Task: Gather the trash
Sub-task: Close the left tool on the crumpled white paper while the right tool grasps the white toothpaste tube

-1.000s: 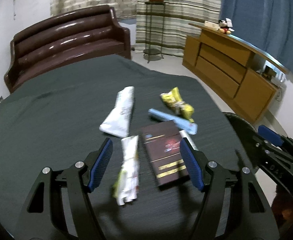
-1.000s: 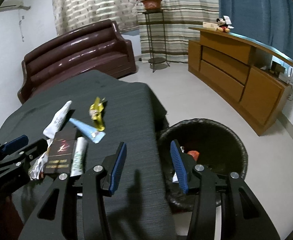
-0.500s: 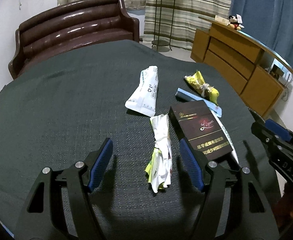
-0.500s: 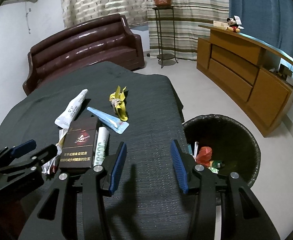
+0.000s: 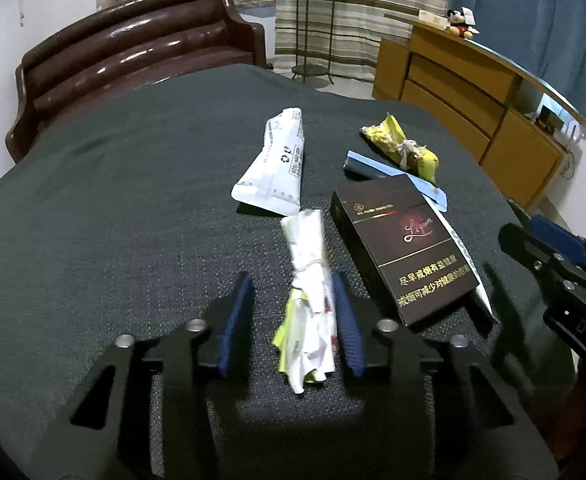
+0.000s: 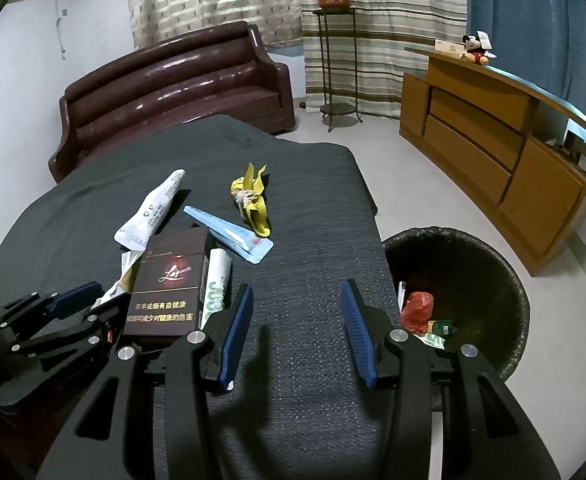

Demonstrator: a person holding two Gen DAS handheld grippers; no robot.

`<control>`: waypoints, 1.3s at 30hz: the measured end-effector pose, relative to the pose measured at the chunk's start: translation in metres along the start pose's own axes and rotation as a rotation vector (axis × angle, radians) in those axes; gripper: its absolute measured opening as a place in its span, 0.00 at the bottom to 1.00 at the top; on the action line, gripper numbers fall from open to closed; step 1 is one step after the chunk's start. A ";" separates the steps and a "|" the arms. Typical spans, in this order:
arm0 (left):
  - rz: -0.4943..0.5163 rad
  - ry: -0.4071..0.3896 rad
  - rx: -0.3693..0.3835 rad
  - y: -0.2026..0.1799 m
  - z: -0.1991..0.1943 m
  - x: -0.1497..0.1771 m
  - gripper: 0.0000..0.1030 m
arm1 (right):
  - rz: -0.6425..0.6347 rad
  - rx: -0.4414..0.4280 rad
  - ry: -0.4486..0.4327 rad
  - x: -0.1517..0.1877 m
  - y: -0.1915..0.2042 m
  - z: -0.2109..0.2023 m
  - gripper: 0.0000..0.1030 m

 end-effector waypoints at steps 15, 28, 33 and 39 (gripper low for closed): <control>-0.006 -0.013 -0.002 0.013 -0.009 0.003 0.19 | -0.054 -0.034 0.025 -0.002 0.024 0.009 0.45; -0.053 -0.014 -0.030 0.039 -0.012 0.003 0.19 | -0.088 -0.048 0.071 0.004 0.037 0.018 0.44; -0.057 -0.012 -0.028 0.041 -0.012 0.005 0.19 | -0.106 -0.051 0.074 0.004 0.042 0.017 0.35; -0.065 -0.011 -0.024 0.045 -0.011 0.007 0.19 | -0.123 -0.067 0.099 0.007 0.045 0.020 0.20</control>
Point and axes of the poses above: each gripper's, at about its wrist camera, not at the fingertips, and z roughly the way its jaws point, y to its left, x to its underside, the point moved 1 cm from there along z, roughly the way its jaws point, and after that the axes turned 1 degree about -z, right-handed, at the moved point
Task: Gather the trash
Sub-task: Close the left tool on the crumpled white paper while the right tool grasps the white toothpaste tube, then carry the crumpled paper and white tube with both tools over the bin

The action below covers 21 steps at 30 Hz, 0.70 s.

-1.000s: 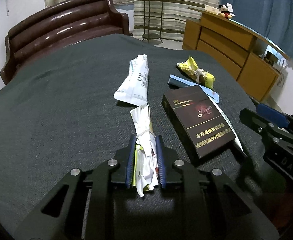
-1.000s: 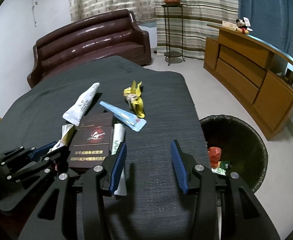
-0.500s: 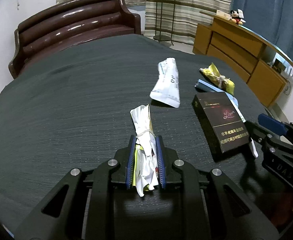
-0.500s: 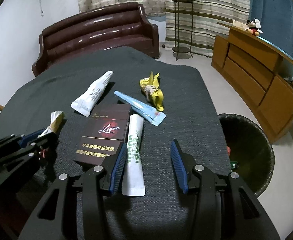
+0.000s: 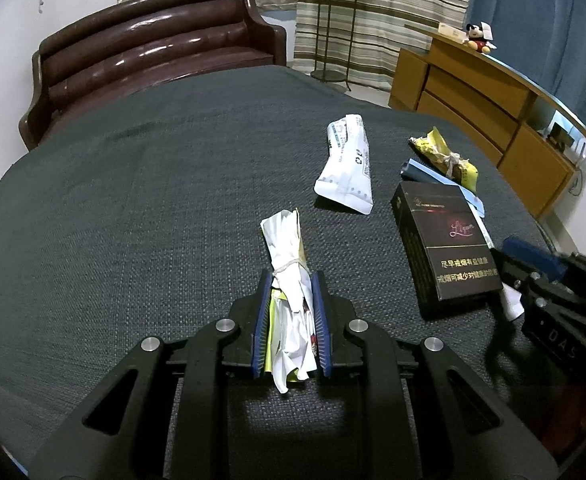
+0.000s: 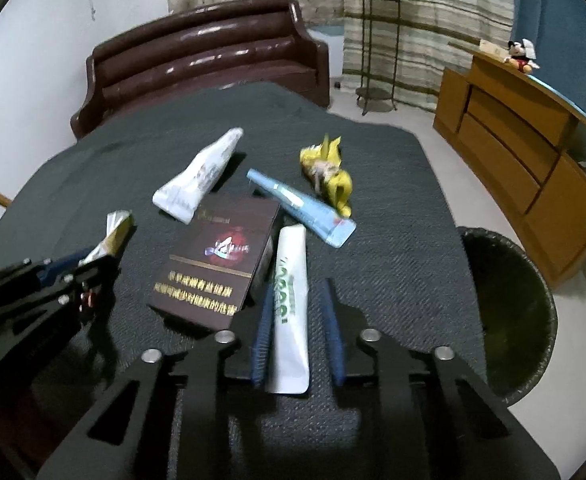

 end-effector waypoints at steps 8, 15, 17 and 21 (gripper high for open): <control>-0.003 -0.007 0.006 -0.001 -0.001 0.000 0.19 | -0.006 0.000 -0.033 0.003 0.003 -0.008 0.18; 0.000 -0.029 0.028 -0.011 -0.010 -0.002 0.19 | 0.014 0.011 -0.078 -0.001 -0.012 -0.022 0.18; 0.003 -0.040 0.039 -0.016 -0.013 -0.004 0.19 | 0.026 0.023 -0.090 -0.002 -0.019 -0.026 0.18; 0.016 -0.061 0.063 -0.030 -0.019 -0.009 0.19 | 0.047 0.055 -0.115 -0.004 -0.035 -0.035 0.18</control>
Point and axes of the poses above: each gripper's, at about its wrist camera, not at the fingertips, and z roughly the way its jaws point, y to its left, x to its underside, the point moved 1 cm from there along z, roughly the way its jaws point, and after that the axes turned 1 degree about -z, right-handed, at the moved point
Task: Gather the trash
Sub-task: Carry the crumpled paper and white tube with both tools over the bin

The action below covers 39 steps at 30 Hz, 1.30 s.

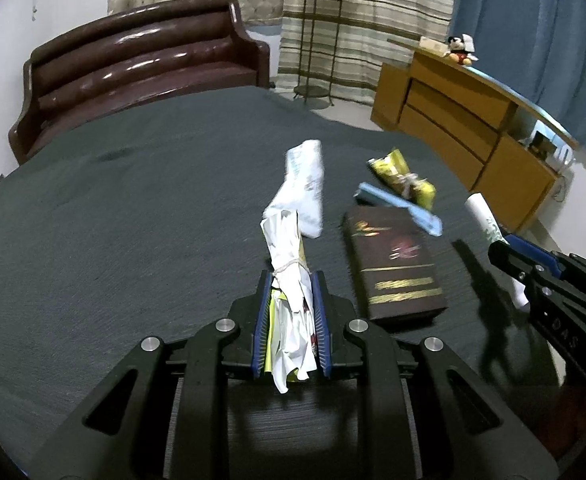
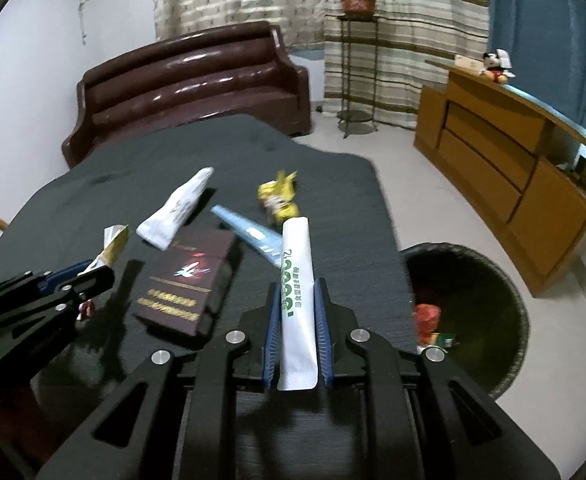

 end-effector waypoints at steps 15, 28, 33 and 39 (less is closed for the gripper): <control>0.082 -0.044 0.120 -0.081 0.003 -0.022 0.19 | 0.072 0.120 -0.040 -0.003 -0.070 -0.009 0.18; 0.177 -0.035 0.175 -0.152 0.026 -0.030 0.19 | 0.151 0.177 -0.044 0.003 -0.121 -0.007 0.18; 0.206 -0.030 0.184 -0.174 0.035 -0.032 0.19 | 0.181 0.185 -0.043 0.005 -0.138 -0.006 0.18; 0.238 -0.021 0.187 -0.193 0.046 -0.031 0.19 | 0.208 0.187 -0.037 0.009 -0.150 -0.003 0.18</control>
Point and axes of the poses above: each gripper's, at about its wrist camera, not at the fingertips, and z roughly the way its jaws point, y to its left, x to its underside, the point moved 1 cm from there along z, roughly the way its jaws point, and after that the axes turned 1 degree about -z, right-handed, at the moved point
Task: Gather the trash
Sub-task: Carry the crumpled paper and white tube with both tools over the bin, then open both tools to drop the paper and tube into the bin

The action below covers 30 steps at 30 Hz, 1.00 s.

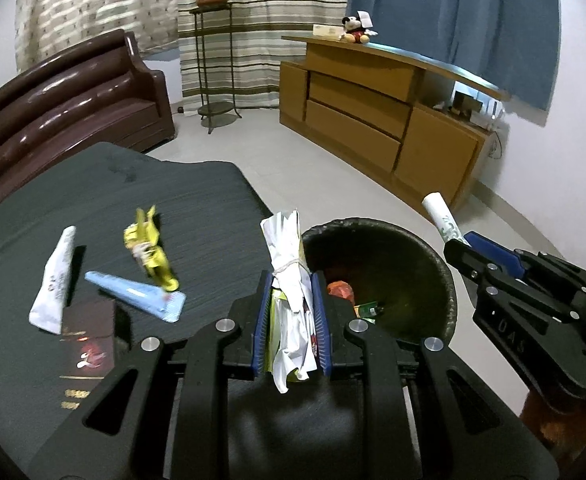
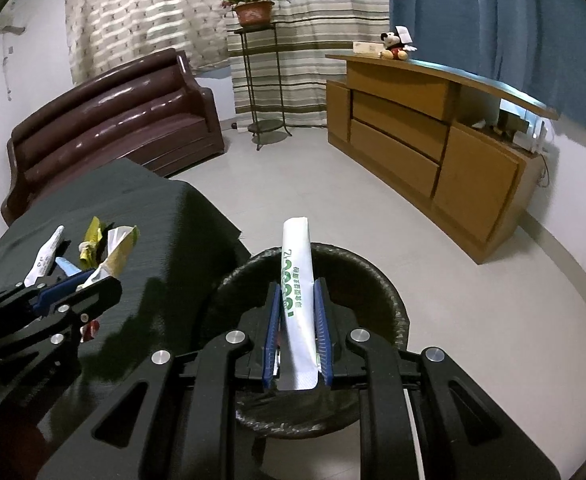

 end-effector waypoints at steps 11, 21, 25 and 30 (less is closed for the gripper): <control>0.026 0.016 0.004 -0.013 0.017 -0.003 0.19 | 0.030 0.014 0.012 -0.001 -0.013 0.010 0.18; 0.040 0.021 -0.007 -0.015 0.025 -0.005 0.19 | 0.041 0.018 0.018 -0.001 -0.016 0.017 0.18; 0.039 0.026 -0.011 -0.013 0.028 -0.005 0.19 | 0.047 0.020 0.020 -0.002 -0.020 0.018 0.18; 0.042 0.034 -0.011 -0.013 0.032 -0.007 0.19 | 0.050 0.022 0.025 -0.001 -0.022 0.021 0.18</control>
Point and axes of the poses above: each gripper's, at about its wrist camera, not at the fingertips, and z roughly the way its jaws point, y to its left, x to its underside, the point moved 1 cm from there along z, roughly the way its jaws point, and after that the axes turned 1 degree about -z, right-handed, at the moved point
